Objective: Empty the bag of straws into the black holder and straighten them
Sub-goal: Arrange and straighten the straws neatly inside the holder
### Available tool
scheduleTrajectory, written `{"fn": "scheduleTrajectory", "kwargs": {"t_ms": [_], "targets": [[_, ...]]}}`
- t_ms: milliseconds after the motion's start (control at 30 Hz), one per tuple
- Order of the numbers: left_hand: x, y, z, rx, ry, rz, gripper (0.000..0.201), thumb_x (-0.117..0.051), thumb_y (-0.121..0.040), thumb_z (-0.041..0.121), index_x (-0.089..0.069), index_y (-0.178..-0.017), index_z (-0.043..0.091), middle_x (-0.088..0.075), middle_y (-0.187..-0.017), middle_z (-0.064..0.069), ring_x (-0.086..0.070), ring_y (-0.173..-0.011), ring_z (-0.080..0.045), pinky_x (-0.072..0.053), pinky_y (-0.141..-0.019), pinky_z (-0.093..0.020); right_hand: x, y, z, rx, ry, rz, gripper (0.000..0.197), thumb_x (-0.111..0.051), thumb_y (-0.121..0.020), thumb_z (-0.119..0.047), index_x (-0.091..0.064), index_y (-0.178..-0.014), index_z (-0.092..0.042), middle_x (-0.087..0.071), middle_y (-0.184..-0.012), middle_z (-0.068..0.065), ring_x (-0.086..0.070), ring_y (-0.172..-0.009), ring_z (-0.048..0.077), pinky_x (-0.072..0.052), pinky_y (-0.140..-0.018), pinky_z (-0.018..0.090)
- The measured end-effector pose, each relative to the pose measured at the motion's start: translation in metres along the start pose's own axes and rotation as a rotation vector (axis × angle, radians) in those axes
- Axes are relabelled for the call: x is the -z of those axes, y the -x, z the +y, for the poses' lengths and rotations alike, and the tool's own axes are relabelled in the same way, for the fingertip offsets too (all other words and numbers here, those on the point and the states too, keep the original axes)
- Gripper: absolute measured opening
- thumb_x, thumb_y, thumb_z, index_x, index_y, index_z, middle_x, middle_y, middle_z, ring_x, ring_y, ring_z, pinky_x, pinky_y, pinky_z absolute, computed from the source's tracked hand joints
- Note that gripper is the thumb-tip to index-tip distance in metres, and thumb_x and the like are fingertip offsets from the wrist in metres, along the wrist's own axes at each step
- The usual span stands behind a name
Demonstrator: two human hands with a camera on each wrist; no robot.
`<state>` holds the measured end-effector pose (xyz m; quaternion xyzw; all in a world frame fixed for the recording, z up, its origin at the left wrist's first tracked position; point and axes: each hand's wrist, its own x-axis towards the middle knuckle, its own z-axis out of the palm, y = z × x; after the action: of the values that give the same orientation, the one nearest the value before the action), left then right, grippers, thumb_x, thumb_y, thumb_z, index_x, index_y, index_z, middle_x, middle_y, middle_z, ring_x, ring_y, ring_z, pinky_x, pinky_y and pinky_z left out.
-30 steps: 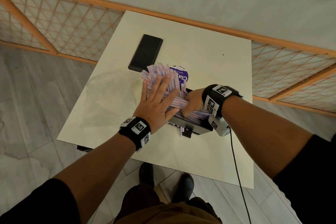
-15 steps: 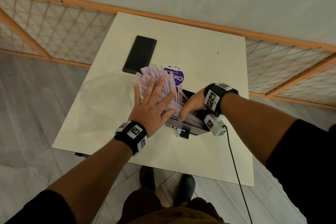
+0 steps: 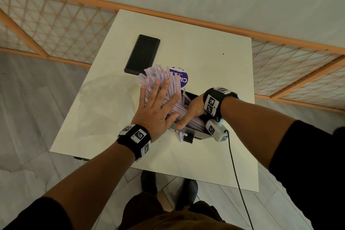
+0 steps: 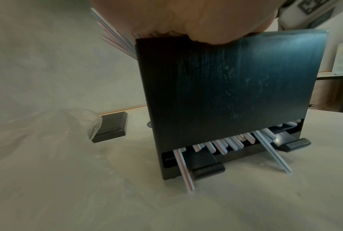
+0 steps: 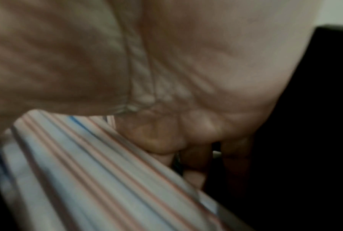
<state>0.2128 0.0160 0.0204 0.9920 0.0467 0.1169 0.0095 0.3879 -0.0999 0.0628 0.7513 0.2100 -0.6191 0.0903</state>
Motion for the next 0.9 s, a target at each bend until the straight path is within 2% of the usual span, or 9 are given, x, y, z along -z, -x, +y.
{"fn": "scheduleTrajectory", "kwargs": {"t_ms": [100,233,333,367,433,500,600,800,900], "targets": [[0.001,-0.001,-0.001,-0.002,0.011,0.006,0.068,-0.032,-0.103,0.061,-0.026,-0.162,0.027,-0.004,-0.171,-0.016,-0.001,-0.158,-0.038,-0.008,-0.121,-0.067,0.001,0.003,0.0,0.021,-0.017,0.003,0.147,-0.092,-0.035,-0.073,-0.03,-0.156,-0.018,-0.034,-0.16,0.01,-0.032,-0.146,0.03,-0.028,-0.119,0.049],[0.003,-0.002,0.0,0.022,0.057,0.025,0.068,-0.039,-0.103,0.058,-0.031,-0.161,0.024,-0.006,-0.171,-0.017,-0.002,-0.158,-0.037,-0.007,-0.123,-0.064,0.004,0.006,0.001,0.079,0.02,0.041,0.136,-0.091,-0.038,-0.074,-0.039,-0.152,-0.02,-0.047,-0.151,0.006,-0.041,-0.14,0.027,-0.029,-0.119,0.047],[0.007,-0.001,-0.001,0.027,0.074,0.067,0.065,-0.042,-0.102,0.056,-0.039,-0.157,0.022,-0.012,-0.17,-0.018,-0.007,-0.157,-0.038,-0.009,-0.123,-0.063,0.005,0.017,0.003,0.161,0.026,0.027,0.087,-0.091,-0.057,-0.062,-0.059,-0.13,-0.026,-0.066,-0.12,-0.005,-0.057,-0.117,0.02,-0.037,-0.114,0.041],[0.008,-0.001,-0.002,0.022,0.069,0.089,0.063,-0.046,-0.102,0.055,-0.044,-0.155,0.022,-0.018,-0.169,-0.018,-0.013,-0.156,-0.039,-0.011,-0.123,-0.063,0.006,0.021,0.004,0.192,0.024,0.009,0.07,-0.089,-0.065,-0.056,-0.061,-0.123,-0.029,-0.068,-0.112,-0.008,-0.06,-0.109,0.016,-0.04,-0.11,0.038],[0.01,-0.001,-0.004,0.011,0.048,0.148,0.058,-0.053,-0.099,0.056,-0.054,-0.146,0.022,-0.038,-0.16,-0.017,-0.034,-0.148,-0.039,-0.02,-0.121,-0.06,0.009,0.031,0.003,0.231,0.047,0.034,0.057,-0.086,-0.072,-0.051,-0.063,-0.12,-0.03,-0.07,-0.107,-0.008,-0.063,-0.1,0.011,-0.044,-0.104,0.034],[0.011,-0.001,-0.006,-0.014,0.01,0.202,0.056,-0.057,-0.097,0.059,-0.062,-0.139,0.023,-0.056,-0.139,-0.014,-0.053,-0.125,-0.036,-0.033,-0.11,-0.053,0.012,0.038,0.004,0.248,0.075,0.077,0.06,-0.085,-0.075,-0.049,-0.062,-0.126,-0.029,-0.071,-0.112,-0.006,-0.064,-0.101,0.013,-0.046,-0.1,0.033],[0.012,0.0,-0.011,-0.065,0.017,0.212,0.06,-0.06,-0.095,0.062,-0.061,-0.14,0.023,-0.059,-0.123,-0.011,-0.055,-0.108,-0.031,-0.041,-0.091,-0.045,0.013,0.044,0.004,0.25,0.121,0.115,0.062,-0.083,-0.078,-0.046,-0.06,-0.132,-0.026,-0.069,-0.116,-0.002,-0.064,-0.099,0.015,-0.047,-0.093,0.032],[0.007,0.0,-0.016,-0.144,0.003,0.129,0.071,-0.051,-0.094,0.069,-0.058,-0.14,0.015,-0.057,-0.126,-0.01,-0.054,-0.109,-0.031,-0.044,-0.091,-0.044,-0.001,0.046,0.003,0.229,0.199,0.319,0.058,-0.082,-0.074,-0.047,-0.063,-0.125,-0.025,-0.068,-0.114,0.0,-0.064,-0.105,0.022,-0.05,-0.101,0.041],[0.007,-0.003,-0.019,-0.197,-0.014,0.101,0.066,-0.045,-0.098,0.067,-0.059,-0.137,0.016,-0.06,-0.121,-0.007,-0.055,-0.105,-0.03,-0.041,-0.091,-0.044,-0.012,0.046,0.003,0.221,0.215,0.427,0.056,-0.08,-0.076,-0.046,-0.061,-0.122,-0.02,-0.068,-0.107,0.001,-0.064,-0.098,0.021,-0.053,-0.095,0.038]]}}
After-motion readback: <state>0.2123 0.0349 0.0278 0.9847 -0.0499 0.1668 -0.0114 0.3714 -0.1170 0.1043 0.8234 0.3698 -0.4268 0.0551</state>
